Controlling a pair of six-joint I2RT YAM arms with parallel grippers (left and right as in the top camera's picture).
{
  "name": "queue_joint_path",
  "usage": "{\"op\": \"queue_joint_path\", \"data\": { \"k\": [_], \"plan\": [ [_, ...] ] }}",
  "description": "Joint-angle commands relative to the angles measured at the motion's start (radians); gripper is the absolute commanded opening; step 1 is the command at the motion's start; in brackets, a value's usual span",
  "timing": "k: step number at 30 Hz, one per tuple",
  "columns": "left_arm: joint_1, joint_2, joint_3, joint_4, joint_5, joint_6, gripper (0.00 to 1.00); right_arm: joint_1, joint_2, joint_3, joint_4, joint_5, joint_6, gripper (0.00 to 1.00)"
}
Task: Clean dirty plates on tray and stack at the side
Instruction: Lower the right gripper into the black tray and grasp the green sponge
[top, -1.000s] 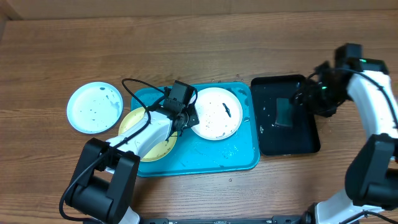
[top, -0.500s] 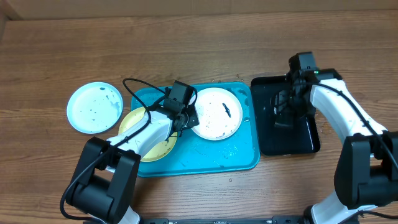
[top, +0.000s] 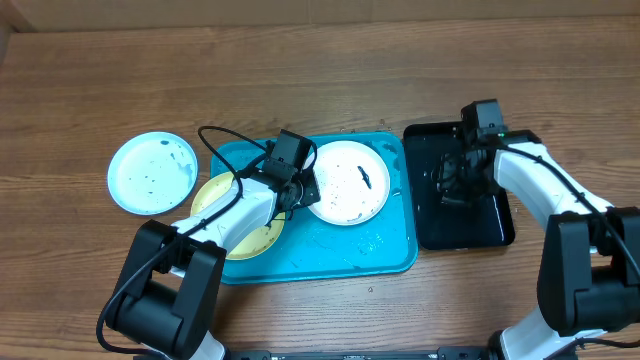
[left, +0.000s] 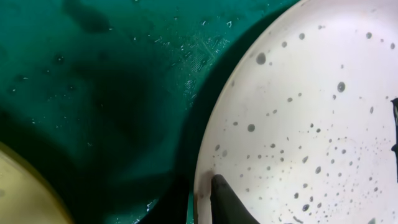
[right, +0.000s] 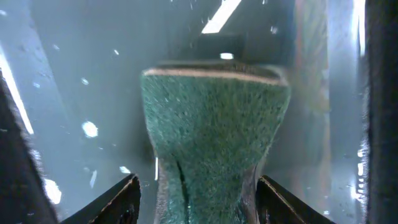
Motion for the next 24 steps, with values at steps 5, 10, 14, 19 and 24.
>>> {"op": "queue_joint_path", "data": {
  "k": [5, 10, 14, 19, 24],
  "plan": [
    [0.021, 0.013, 0.018, 0.003, 0.026, 0.032, 0.21, -0.001, -0.007, -0.027, 0.029, -0.008, 0.005, 0.5],
    [0.051, 0.013, 0.019, -0.008, 0.058, 0.056, 0.25, -0.001, -0.007, -0.024, 0.031, -0.008, 0.005, 0.49],
    [0.06, 0.013, 0.019, -0.01, 0.068, 0.061, 0.21, -0.001, -0.007, -0.024, 0.032, -0.008, 0.005, 0.49],
    [0.06, 0.013, 0.019, -0.003, 0.071, 0.061, 0.14, -0.001, -0.007, -0.024, 0.047, -0.008, 0.005, 0.54],
    [0.058, 0.012, 0.019, 0.007, 0.069, 0.061, 0.13, -0.001, -0.007, -0.024, 0.051, -0.008, 0.004, 0.55]
  ]
}}
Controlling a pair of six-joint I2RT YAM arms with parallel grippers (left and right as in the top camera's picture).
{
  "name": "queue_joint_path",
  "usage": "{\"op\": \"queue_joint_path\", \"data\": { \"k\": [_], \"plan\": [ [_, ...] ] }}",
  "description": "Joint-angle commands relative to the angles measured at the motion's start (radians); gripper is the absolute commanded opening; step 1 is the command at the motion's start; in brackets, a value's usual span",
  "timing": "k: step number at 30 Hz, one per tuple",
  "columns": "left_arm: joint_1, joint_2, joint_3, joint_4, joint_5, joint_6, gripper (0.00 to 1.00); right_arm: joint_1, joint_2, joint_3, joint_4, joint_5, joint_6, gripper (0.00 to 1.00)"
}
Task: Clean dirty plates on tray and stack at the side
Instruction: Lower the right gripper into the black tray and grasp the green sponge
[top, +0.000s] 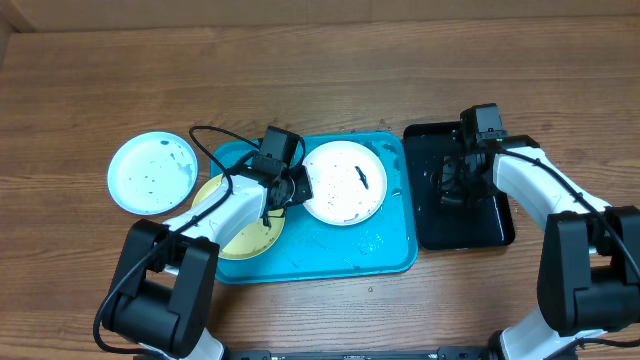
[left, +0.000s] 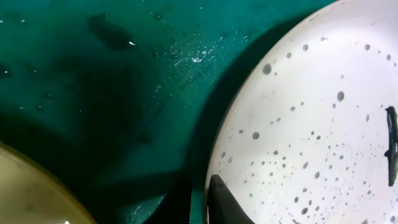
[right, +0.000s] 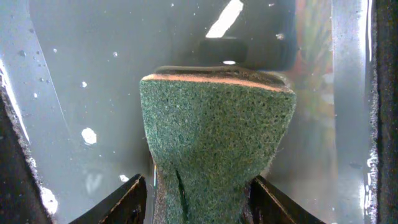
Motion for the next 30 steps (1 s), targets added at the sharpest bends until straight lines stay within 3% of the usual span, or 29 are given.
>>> {"op": "queue_joint_path", "data": {
  "k": [1, 7, 15, 17, 19, 20, 30],
  "plan": [
    [0.001, 0.012, 0.019, 0.008, 0.008, 0.02, 0.13, -0.001, -0.007, -0.003, 0.008, -0.001, 0.003, 0.55],
    [0.0, 0.012, 0.019, 0.009, 0.008, 0.021, 0.04, -0.001, -0.007, -0.003, 0.007, -0.001, 0.004, 0.55],
    [-0.002, 0.012, 0.019, 0.01, 0.008, 0.031, 0.04, -0.001, -0.007, -0.019, 0.009, -0.001, 0.003, 0.54],
    [-0.002, 0.012, 0.019, 0.012, 0.008, 0.031, 0.04, -0.001, -0.007, -0.031, 0.022, 0.003, 0.004, 0.42],
    [-0.002, 0.012, 0.019, 0.012, 0.008, 0.031, 0.04, -0.001, -0.007, -0.033, 0.034, 0.003, 0.003, 0.1],
    [-0.003, 0.012, 0.019, 0.011, 0.011, 0.032, 0.04, -0.001, -0.008, -0.03, 0.032, 0.002, 0.003, 0.04],
    [-0.023, 0.012, 0.019, 0.012, 0.04, 0.039, 0.04, -0.001, -0.129, 0.069, -0.095, 0.014, -0.042, 0.04]
  ]
}}
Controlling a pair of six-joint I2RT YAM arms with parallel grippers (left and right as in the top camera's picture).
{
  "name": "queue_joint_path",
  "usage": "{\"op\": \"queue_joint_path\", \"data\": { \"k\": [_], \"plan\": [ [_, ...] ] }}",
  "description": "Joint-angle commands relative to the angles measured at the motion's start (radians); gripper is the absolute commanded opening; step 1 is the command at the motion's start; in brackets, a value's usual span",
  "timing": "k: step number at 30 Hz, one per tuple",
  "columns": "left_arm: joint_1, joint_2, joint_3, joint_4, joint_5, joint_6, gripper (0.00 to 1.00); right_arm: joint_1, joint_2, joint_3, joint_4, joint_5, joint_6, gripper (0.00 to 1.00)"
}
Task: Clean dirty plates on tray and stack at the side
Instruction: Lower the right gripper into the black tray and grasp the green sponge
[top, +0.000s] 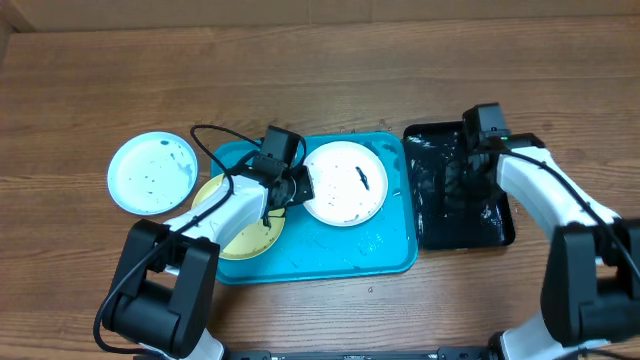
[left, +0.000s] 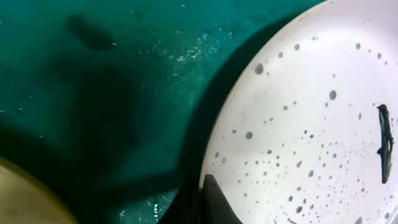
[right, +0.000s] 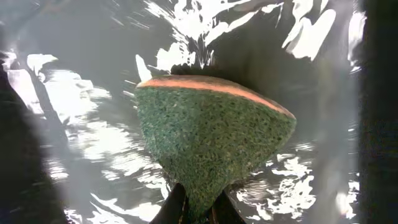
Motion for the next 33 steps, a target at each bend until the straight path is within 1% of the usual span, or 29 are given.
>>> {"op": "queue_joint_path", "data": {
  "k": [1, 4, 11, 12, 13, 14, 23, 28, 30, 33],
  "plan": [
    [-0.015, 0.012, 0.019, 0.003, 0.027, 0.023, 0.04, -0.001, -0.07, 0.047, 0.003, 0.013, -0.028, 0.04],
    [-0.013, 0.012, 0.019, 0.008, 0.013, 0.023, 0.08, -0.001, -0.07, 0.047, 0.001, 0.013, -0.028, 0.04],
    [-0.013, 0.012, 0.019, 0.03, 0.013, 0.023, 0.14, -0.001, -0.07, 0.047, 0.005, 0.013, -0.029, 0.04],
    [-0.013, 0.012, 0.019, 0.03, 0.013, 0.023, 0.14, -0.001, -0.07, 0.047, 0.004, 0.013, -0.029, 0.04],
    [-0.013, 0.012, 0.019, 0.031, 0.013, 0.023, 0.1, -0.001, -0.07, 0.047, 0.002, 0.013, -0.029, 0.04],
    [-0.013, 0.012, 0.019, 0.03, 0.013, 0.023, 0.04, -0.001, -0.07, 0.047, 0.001, 0.013, -0.029, 0.04],
    [-0.013, 0.012, 0.019, 0.018, 0.017, 0.023, 0.04, -0.001, -0.069, 0.021, -0.034, 0.016, -0.019, 0.04],
    [-0.014, 0.013, 0.019, 0.017, 0.017, 0.023, 0.04, -0.001, -0.069, -0.032, 0.027, 0.017, -0.021, 0.04],
    [-0.014, 0.013, 0.019, 0.017, 0.017, 0.023, 0.04, -0.001, -0.072, -0.015, 0.017, 0.016, -0.021, 0.04],
    [-0.014, 0.013, 0.019, 0.016, 0.017, 0.023, 0.04, -0.001, -0.076, 0.058, -0.058, 0.016, -0.021, 0.04]
  ]
}}
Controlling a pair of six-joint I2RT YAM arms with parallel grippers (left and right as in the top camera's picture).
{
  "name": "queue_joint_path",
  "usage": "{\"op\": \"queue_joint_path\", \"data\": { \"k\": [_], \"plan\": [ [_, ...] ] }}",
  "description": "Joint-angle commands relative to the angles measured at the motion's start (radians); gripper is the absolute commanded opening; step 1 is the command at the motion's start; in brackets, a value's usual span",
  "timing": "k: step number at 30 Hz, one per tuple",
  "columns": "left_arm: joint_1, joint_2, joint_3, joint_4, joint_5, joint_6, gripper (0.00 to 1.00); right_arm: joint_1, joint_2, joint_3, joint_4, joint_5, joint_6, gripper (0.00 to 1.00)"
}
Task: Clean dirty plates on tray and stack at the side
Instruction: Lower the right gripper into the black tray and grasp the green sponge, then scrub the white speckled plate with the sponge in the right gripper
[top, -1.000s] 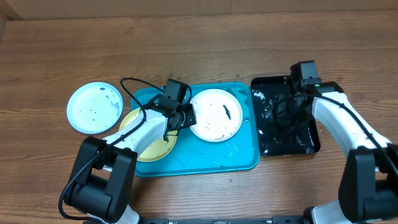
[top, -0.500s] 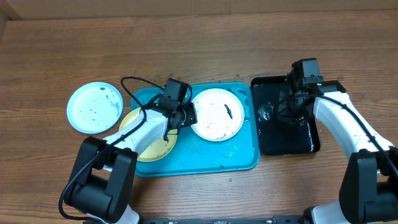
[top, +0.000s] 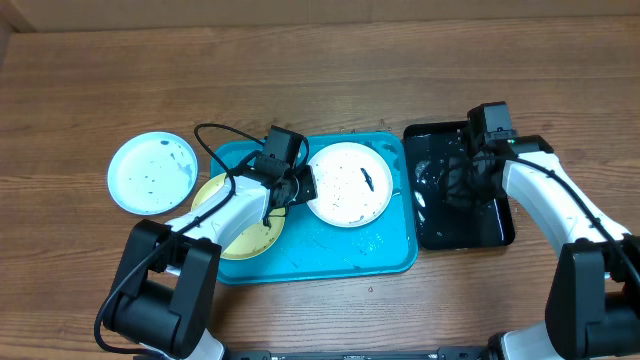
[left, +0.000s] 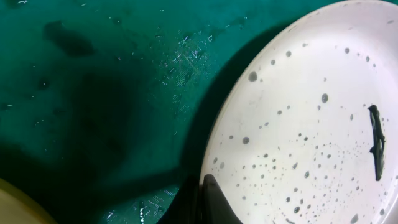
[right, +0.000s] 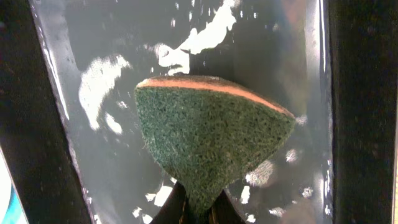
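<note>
A white plate (top: 348, 182), speckled and with a dark streak, lies at the back right of the blue tray (top: 385, 255). My left gripper (top: 301, 188) is shut on its left rim. In the left wrist view the white plate (left: 311, 124) fills the right side and my left gripper (left: 200, 202) pinches its edge. A yellow plate (top: 238, 228) lies at the tray's left. My right gripper (top: 468, 180) is in the black tub (top: 500, 232), shut on a green sponge (right: 211, 134). The right gripper (right: 198, 210) squeezes the sponge's lower end over the water.
A pale blue plate (top: 152, 172) with dark specks sits on the wooden table left of the tray. The tub's black walls (right: 364, 112) rise close on both sides of the sponge. The left arm's black cable (top: 215, 135) loops over the tray's back left corner.
The water in the tub is less churned, and the tub's left wall now shows in the right wrist view. The right gripper still pinches the sponge. The left gripper still grips the plate rim.
At first my right jaws stood wide around the sponge in the tub and my left fingers were apart at the white plate's rim. By 1.1 s ago both had shut, on sponge and rim, with the water stirred. Both grips hold now.
</note>
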Motion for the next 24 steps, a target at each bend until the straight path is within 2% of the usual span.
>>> {"op": "queue_joint_path", "data": {
  "k": [1, 7, 12, 17, 24],
  "plan": [
    [-0.005, 0.013, 0.019, -0.006, 0.003, 0.013, 0.04, 0.003, -0.028, 0.136, -0.085, 0.001, 0.0, 0.04],
    [-0.005, 0.013, 0.019, -0.005, 0.003, 0.012, 0.04, 0.02, -0.029, 0.29, -0.193, -0.125, 0.0, 0.04],
    [-0.006, 0.013, 0.019, -0.003, 0.003, 0.012, 0.04, 0.071, -0.029, 0.297, -0.145, -0.336, 0.001, 0.04],
    [-0.007, 0.013, 0.019, -0.002, 0.003, 0.012, 0.04, 0.171, -0.026, 0.269, -0.068, -0.325, 0.004, 0.04],
    [-0.014, 0.013, 0.019, 0.0, 0.003, 0.012, 0.04, 0.321, 0.083, 0.254, 0.0, -0.152, 0.005, 0.04]
  ]
}}
